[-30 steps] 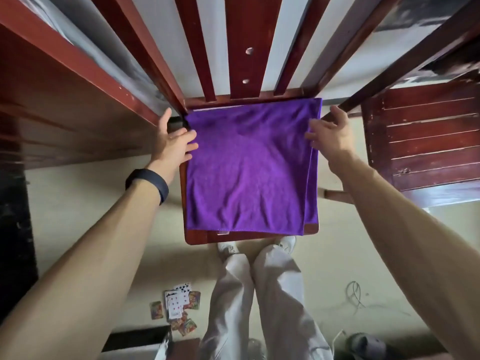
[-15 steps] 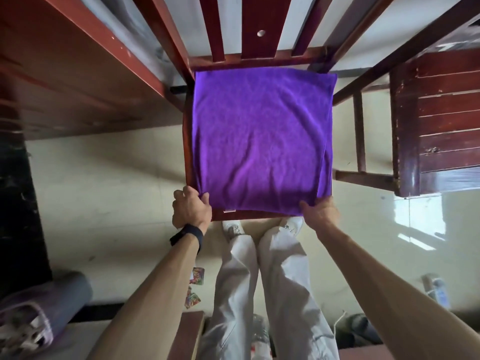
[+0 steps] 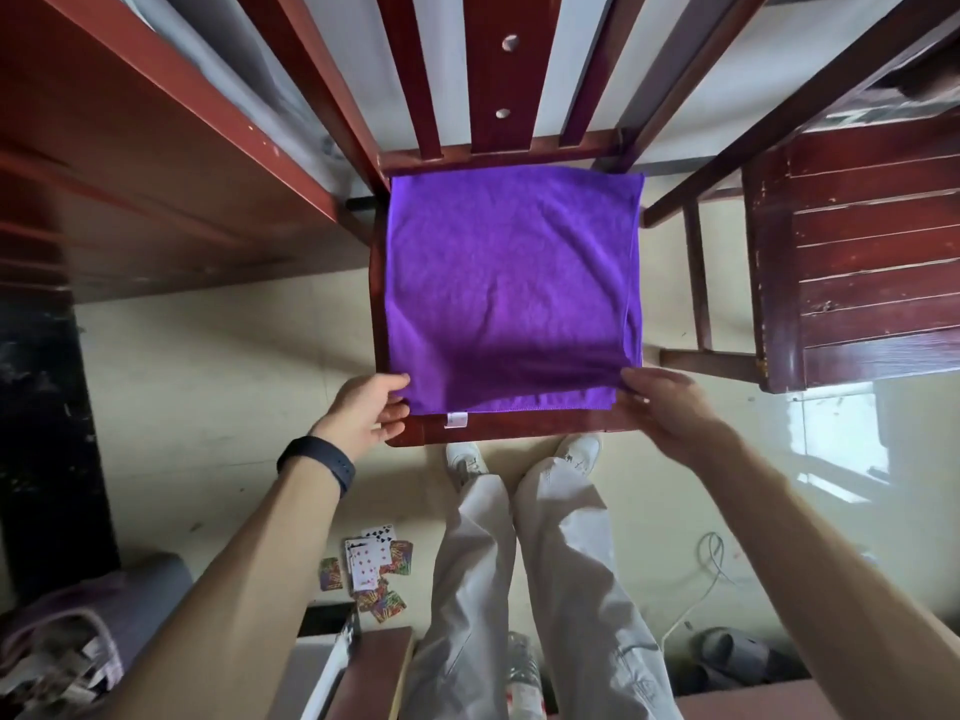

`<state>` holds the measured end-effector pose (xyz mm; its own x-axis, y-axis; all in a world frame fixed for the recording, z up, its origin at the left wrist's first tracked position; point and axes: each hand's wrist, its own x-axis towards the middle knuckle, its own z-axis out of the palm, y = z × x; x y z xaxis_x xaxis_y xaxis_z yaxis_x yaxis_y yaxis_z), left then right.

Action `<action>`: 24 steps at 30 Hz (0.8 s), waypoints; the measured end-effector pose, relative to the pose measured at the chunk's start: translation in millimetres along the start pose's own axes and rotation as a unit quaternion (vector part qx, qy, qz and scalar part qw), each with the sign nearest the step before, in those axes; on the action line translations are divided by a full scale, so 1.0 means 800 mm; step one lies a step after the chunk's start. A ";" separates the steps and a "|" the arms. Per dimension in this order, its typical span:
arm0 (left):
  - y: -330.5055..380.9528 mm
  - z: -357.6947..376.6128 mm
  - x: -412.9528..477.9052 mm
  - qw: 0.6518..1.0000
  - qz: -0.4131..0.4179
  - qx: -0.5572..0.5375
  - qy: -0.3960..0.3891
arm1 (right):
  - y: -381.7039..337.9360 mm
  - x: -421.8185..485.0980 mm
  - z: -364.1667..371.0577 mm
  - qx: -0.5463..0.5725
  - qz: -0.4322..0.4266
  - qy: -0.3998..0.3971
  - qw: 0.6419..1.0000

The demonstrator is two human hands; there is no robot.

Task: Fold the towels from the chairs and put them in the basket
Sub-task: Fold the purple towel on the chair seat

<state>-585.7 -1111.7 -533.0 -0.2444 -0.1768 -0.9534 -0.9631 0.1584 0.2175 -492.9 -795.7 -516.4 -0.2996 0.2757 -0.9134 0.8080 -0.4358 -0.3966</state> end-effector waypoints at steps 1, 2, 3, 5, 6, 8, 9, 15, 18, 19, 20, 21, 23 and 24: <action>0.012 -0.004 -0.010 0.999 0.023 -0.039 -0.021 | -0.017 -0.008 -0.004 0.024 -0.026 -0.002 0.999; 0.021 -0.008 -0.018 0.994 0.056 -0.084 -0.035 | -0.032 -0.013 -0.010 0.054 -0.056 -0.004 0.997; 0.030 -0.012 -0.028 0.986 0.085 -0.134 -0.050 | -0.045 -0.018 -0.017 0.090 -0.085 -0.011 0.992; 0.039 -0.016 -0.044 0.968 0.121 -0.209 -0.075 | -0.064 -0.021 -0.036 0.147 -0.131 -0.047 0.979; 0.036 -0.016 -0.045 0.963 0.129 -0.223 -0.083 | -0.068 -0.020 -0.044 0.153 -0.145 -0.051 0.976; 0.021 -0.007 -0.039 0.965 0.127 -0.209 -0.089 | -0.060 -0.009 -0.054 0.125 -0.156 -0.018 0.980; 0.008 0.000 -0.029 0.973 0.119 -0.183 -0.071 | -0.049 -0.002 -0.054 0.092 -0.156 0.022 0.983; -0.066 0.027 0.043 0.989 0.083 0.013 0.118 | 0.052 0.067 -0.053 -0.126 -0.049 0.120 0.984; -0.082 0.020 0.077 0.982 0.094 0.051 0.153 | 0.081 0.100 -0.059 -0.158 -0.028 0.146 0.976; -0.088 0.017 0.089 0.979 0.109 0.065 0.159 | 0.085 0.104 -0.058 -0.167 -0.033 0.153 0.974; -0.087 0.016 0.090 0.975 0.125 0.082 0.163 | 0.084 0.104 -0.056 -0.182 -0.037 0.155 0.970; -0.082 0.017 0.084 0.972 0.137 0.097 0.165 | 0.084 0.103 -0.054 -0.205 -0.040 0.156 0.965; -0.075 0.020 0.075 0.965 0.158 0.124 0.171 | 0.079 0.099 -0.049 -0.262 -0.043 0.166 0.950; -0.073 0.022 0.072 0.958 0.171 0.144 0.182 | 0.076 0.095 -0.045 -0.292 -0.041 0.172 0.940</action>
<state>-541.2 -1113.9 -604.5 -0.6127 -0.3854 -0.6900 -0.7621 0.5193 0.3867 -448.3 -770.5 -606.8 -0.2718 0.5919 -0.7588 0.9603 0.1158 -0.2537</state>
